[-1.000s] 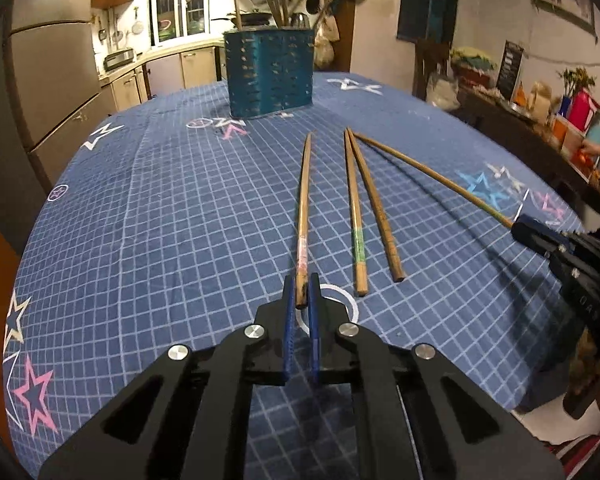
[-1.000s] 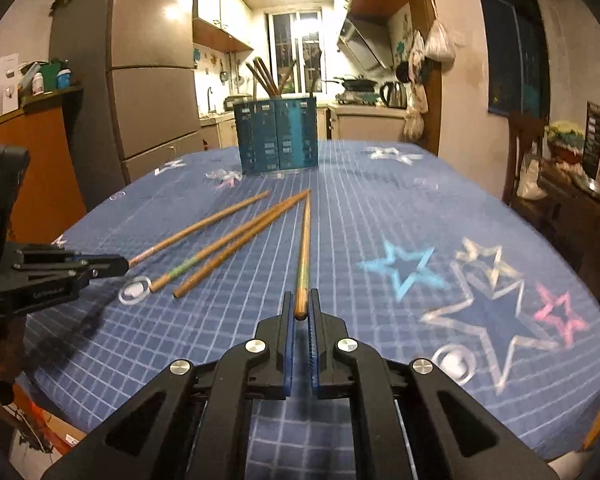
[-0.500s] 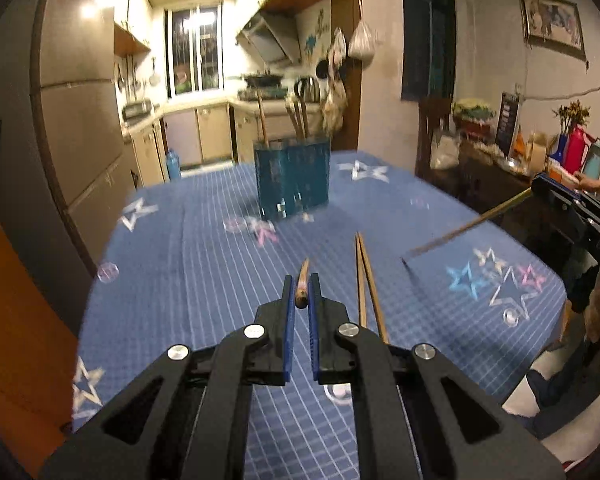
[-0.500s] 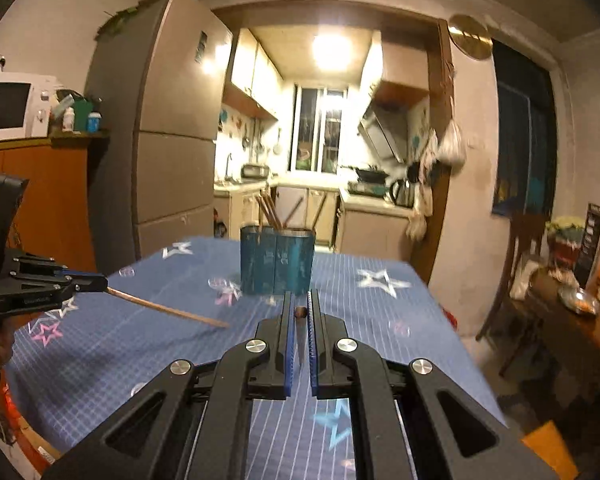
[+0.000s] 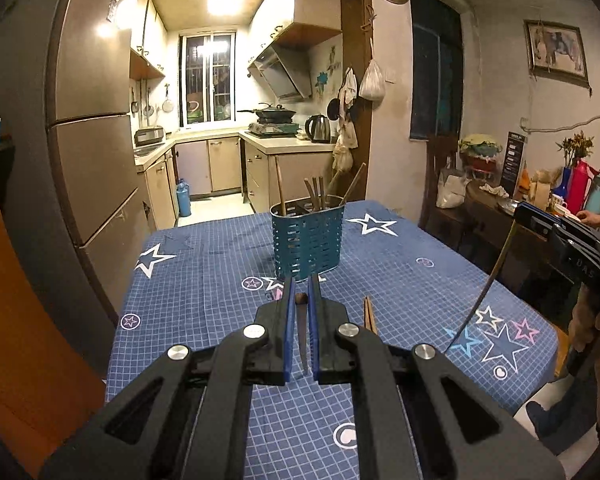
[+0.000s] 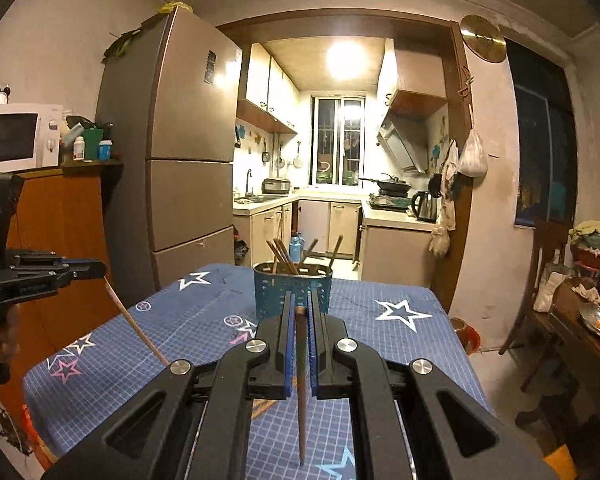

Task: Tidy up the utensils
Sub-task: 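Lift both held chopsticks and carry them toward the teal holder, then lower the left tool's chopstick into the holder while the right tool lowers its own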

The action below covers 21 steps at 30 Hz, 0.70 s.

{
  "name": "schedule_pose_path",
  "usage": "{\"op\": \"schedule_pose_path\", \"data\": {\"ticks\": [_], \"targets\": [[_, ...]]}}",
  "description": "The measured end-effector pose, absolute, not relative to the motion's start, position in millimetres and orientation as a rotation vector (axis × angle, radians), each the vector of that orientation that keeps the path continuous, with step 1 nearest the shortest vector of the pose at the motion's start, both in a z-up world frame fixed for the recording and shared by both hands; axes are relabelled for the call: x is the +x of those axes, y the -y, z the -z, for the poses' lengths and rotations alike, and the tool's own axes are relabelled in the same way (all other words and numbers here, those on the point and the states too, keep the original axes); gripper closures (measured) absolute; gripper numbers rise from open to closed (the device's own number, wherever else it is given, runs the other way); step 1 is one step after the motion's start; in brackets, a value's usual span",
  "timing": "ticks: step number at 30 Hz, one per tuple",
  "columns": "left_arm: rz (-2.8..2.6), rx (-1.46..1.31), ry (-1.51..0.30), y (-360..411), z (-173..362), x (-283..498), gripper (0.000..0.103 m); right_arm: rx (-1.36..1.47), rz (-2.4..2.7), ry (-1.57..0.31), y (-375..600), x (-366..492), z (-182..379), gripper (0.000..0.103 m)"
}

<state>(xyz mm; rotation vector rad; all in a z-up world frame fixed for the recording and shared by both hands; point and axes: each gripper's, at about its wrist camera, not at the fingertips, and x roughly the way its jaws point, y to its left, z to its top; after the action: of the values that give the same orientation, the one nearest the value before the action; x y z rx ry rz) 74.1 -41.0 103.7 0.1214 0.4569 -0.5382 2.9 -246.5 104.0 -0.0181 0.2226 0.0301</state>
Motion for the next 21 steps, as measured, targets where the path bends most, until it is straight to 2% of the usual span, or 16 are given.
{"op": "schedule_pose_path", "data": {"ticks": [15,21], "targets": [[0.545,0.127,-0.349,60.7,-171.8,101.6,0.098,0.038,-0.088,-0.248,272.3,60.4,-153.2,0.096],[0.512,0.132,-0.255,78.7,-213.8,134.0,0.098,0.069,-0.09,-0.224,284.2,99.7,-196.7,0.096]]}}
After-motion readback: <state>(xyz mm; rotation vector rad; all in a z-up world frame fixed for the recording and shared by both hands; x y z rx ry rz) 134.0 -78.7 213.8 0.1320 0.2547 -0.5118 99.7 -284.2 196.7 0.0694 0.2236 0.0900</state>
